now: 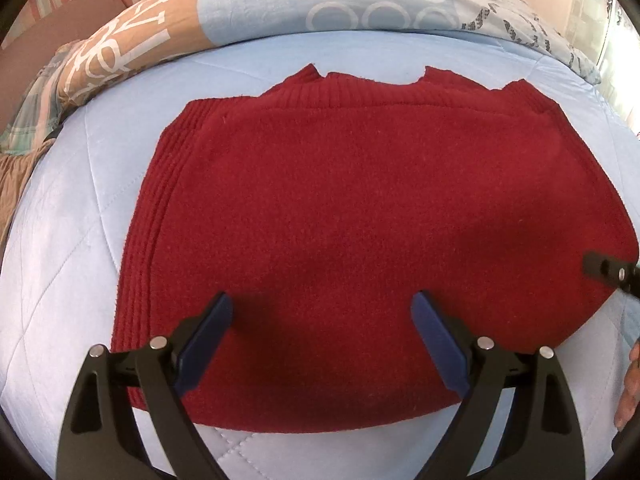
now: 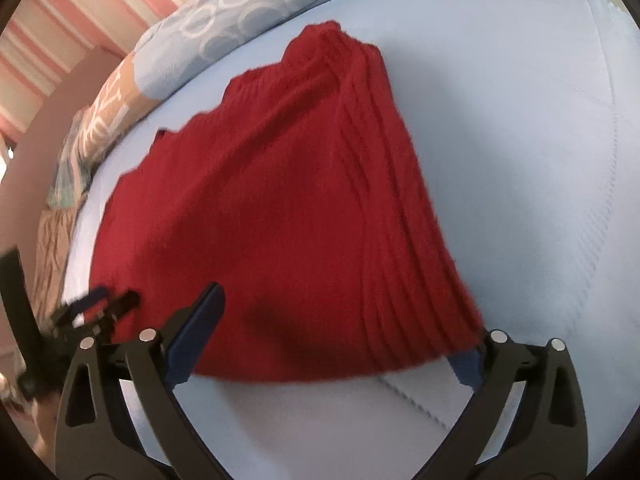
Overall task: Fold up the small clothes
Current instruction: 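Open both tools and move them to the side edge of the folded sweater, then grasp the sweater's side edge with the right tool and lift it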
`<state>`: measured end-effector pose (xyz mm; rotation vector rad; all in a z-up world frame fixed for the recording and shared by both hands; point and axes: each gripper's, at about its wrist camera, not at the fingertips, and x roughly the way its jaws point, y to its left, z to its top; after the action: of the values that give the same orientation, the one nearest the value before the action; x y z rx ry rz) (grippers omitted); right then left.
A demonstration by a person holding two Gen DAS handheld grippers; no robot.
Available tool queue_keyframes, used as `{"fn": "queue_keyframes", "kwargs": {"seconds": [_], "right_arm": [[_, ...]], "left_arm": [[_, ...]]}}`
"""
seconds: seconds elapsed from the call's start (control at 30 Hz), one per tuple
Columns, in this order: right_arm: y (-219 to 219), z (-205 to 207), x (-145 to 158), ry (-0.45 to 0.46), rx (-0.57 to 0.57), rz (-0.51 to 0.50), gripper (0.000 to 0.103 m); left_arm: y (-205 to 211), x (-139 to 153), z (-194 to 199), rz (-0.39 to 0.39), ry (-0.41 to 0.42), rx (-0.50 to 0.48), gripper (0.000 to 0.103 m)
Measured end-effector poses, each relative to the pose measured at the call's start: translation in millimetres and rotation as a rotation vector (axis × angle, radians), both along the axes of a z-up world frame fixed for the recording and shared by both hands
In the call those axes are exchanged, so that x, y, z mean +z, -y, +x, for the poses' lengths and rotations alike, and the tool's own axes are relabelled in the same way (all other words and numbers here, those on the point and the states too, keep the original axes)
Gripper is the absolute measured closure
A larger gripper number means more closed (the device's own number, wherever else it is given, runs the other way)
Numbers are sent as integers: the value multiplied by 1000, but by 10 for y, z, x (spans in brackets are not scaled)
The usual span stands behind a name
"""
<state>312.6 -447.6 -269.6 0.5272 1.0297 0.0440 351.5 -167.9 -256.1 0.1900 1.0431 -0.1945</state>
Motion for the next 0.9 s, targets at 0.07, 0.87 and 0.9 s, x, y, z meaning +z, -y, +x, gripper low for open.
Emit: {"fn": "queue_keyframes", "kwargs": {"seconds": [0.07, 0.87, 0.9], "right_arm": [[47, 9, 34, 19, -28, 27, 6], [-309, -10, 395, 176, 51, -195, 78], [-329, -2, 416, 183, 56, -198, 78]], "left_arm": [[-1, -3, 4, -1, -1, 2, 11], [173, -135, 163, 75, -5, 118, 1], [176, -143, 161, 75, -3, 121, 1]]}}
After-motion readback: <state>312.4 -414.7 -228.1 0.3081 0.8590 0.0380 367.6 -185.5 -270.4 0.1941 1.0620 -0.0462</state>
